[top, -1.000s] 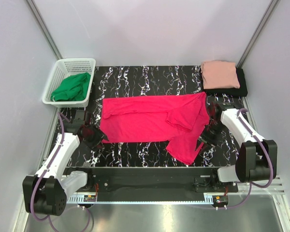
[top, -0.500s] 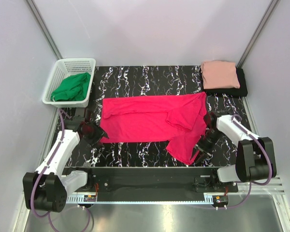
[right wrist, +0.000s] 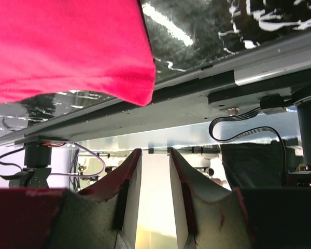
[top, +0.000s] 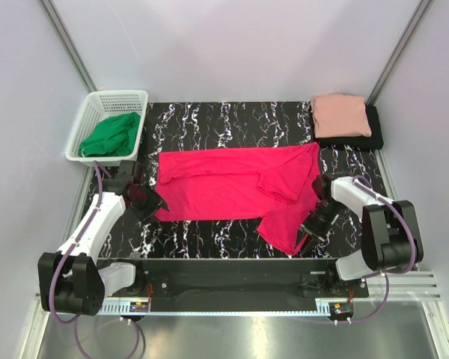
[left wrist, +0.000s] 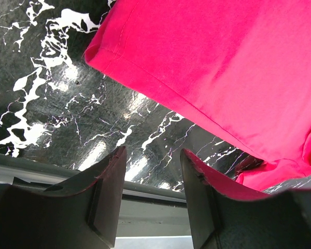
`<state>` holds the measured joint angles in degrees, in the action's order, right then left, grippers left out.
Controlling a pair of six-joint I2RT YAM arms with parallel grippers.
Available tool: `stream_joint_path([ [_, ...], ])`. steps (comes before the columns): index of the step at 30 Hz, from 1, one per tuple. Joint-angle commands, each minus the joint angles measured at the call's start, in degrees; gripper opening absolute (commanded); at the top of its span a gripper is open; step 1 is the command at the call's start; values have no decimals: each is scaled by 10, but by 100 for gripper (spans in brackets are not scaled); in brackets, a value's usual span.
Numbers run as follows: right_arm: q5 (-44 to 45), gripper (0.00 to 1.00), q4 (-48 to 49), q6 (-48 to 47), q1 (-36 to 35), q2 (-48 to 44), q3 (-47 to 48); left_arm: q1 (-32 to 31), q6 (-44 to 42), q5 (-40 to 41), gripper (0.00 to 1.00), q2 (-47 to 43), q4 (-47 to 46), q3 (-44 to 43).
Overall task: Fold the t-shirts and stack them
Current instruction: Fold the tshirt
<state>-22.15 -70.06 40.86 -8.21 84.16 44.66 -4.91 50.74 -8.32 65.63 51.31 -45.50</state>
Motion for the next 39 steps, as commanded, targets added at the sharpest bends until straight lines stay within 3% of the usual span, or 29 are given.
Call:
stream_joint_path([
  [1,16,35,15,4,-7,28,26,2,-13,-2,50,-5,-9,-21],
  [13,-17,34,24,11,-7,72,31,2,-2,-11,50,-10,-12,-16],
  [21,-18,33,52,27,-8,36,31,2,-19,-18,49,-17,-22,-19],
  [25,72,37,55,-3,-8,-8,171,3,-72,30,53,0,-41,-90],
  [26,80,38,60,-11,-1,0,200,6,-84,32,54,39,-45,-112],
  [35,89,33,33,-102,20,344,620,6,-165,26,46,391,9,-464],
  [36,96,24,21,-108,21,394,651,6,-179,34,43,441,23,-492],
  [37,111,16,15,-122,21,417,705,6,-185,41,25,471,34,-546],
  [38,124,0,-11,-126,23,440,734,6,-198,47,7,495,47,-573],
  [39,133,0,-16,-134,26,474,775,7,-202,55,0,534,68,-596],
])
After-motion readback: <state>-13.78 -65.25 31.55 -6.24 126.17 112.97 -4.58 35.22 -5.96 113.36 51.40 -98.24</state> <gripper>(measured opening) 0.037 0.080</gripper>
